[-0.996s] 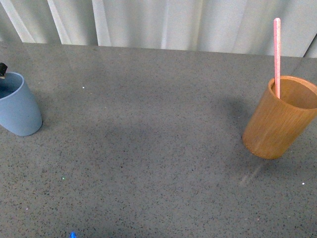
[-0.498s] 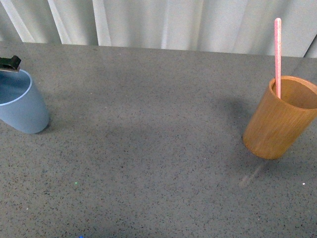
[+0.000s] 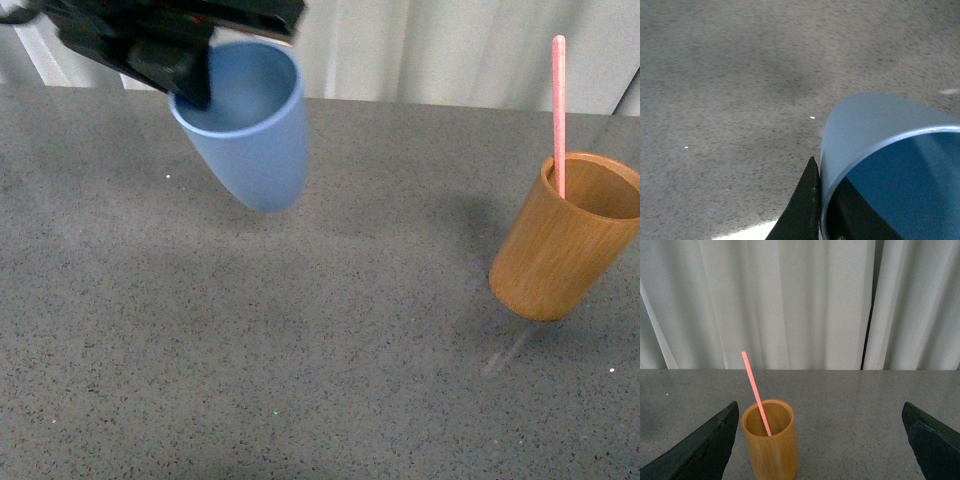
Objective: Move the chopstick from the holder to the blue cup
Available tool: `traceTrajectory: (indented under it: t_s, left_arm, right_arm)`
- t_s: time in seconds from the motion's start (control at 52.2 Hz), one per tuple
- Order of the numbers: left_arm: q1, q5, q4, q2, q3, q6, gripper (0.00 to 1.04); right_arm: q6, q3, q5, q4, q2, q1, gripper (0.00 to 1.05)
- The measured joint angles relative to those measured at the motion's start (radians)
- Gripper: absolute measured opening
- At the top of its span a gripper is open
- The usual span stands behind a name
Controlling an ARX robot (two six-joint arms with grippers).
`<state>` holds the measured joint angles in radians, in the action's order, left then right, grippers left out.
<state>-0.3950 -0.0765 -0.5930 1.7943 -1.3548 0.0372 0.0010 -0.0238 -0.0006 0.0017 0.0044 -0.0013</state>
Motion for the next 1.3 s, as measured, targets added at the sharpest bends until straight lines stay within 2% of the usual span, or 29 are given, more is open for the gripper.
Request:
traceTrajectory:
  t_s: [0.134,0.345,0.996,1.302]
  left_arm:
    - [-0.072,-0.007,0.026,0.035,0.025,-0.024,0.03]
    - [-0.139,-0.014,0.062,0.104,0.053,-0.062,0.03]
    - [-0.188,-0.055,0.108,0.208,0.051,-0.103,0.04]
    - [-0.181,-0.035,0.072,0.209,0.009,-0.132,0.45]
  right_arm:
    - [0.000,0.000,0.000,0.000,0.000,0.000,0.95]
    - [0.000,0.000,0.000,0.000,0.000,0.000,0.95]
    - [0.000,0.000,0.000,0.000,0.000,0.000,0.95]
    - [0.000,0.000,0.000,0.000,0.000,0.000,0.95]
